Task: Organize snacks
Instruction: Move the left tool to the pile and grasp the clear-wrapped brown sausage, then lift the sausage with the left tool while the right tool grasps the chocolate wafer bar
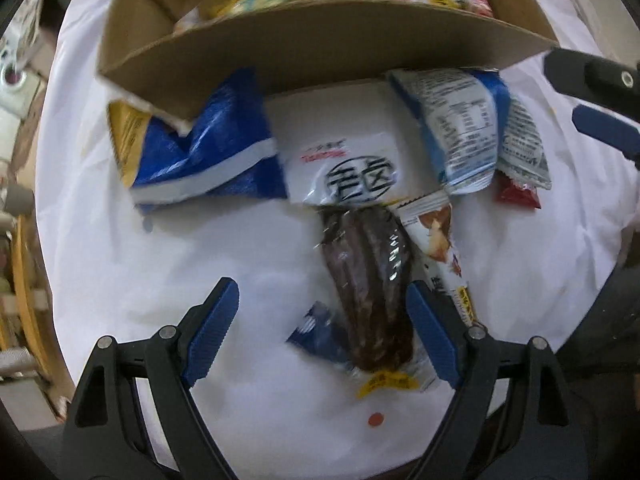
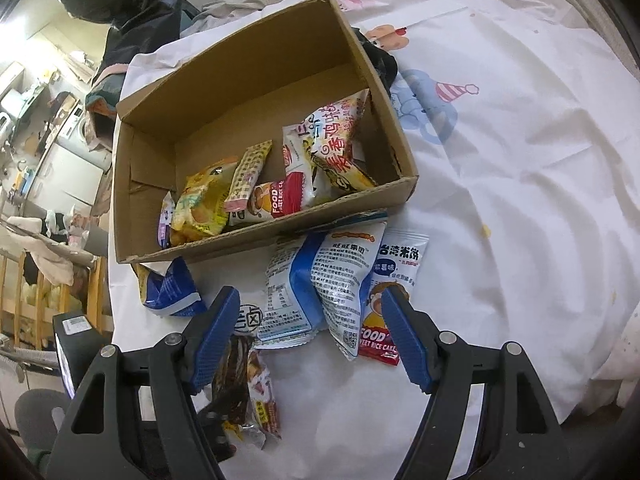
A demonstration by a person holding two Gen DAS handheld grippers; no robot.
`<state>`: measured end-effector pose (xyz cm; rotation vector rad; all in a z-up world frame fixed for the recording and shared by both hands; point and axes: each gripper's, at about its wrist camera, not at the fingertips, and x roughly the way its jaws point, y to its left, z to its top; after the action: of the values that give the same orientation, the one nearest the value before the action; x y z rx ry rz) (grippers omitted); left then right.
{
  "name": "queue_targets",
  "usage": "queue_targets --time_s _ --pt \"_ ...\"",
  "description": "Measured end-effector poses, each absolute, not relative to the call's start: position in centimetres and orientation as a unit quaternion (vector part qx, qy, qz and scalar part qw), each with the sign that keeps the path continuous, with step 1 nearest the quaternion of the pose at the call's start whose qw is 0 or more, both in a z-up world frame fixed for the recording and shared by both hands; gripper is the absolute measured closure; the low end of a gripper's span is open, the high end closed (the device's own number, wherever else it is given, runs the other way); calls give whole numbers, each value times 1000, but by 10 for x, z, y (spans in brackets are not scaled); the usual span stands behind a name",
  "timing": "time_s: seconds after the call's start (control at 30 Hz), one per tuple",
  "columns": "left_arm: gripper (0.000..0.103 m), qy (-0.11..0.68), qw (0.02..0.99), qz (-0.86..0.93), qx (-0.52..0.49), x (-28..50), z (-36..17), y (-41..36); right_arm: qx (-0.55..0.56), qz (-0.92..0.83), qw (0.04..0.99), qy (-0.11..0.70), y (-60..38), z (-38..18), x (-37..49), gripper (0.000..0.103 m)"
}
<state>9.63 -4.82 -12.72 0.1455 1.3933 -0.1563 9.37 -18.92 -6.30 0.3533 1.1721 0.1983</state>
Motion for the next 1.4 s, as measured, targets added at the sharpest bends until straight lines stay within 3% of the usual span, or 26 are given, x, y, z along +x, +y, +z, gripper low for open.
queue_targets --time_s 0.4,0.5,0.63,0.83,1.07,1.4 --pt "21 655 748 -89 60 102 -140 -74 206 71 807 548 -216 -65 92 27" --pt "44 651 753 -83 56 104 -136 -66 210 71 804 552 -217 -66 93 27" --pt "54 651 752 -95 38 102 -127 -62 204 72 800 560 -212 -69 94 27" --pt "55 637 758 -140 -15 78 -70 -60 203 79 800 559 -210 -67 93 27" --pt "55 562 818 -123 -15 73 7 -27 199 78 794 569 -210 -71 92 27" --pt "55 537 838 -79 -49 87 -15 35 90 150 743 646 -152 -105 86 32"
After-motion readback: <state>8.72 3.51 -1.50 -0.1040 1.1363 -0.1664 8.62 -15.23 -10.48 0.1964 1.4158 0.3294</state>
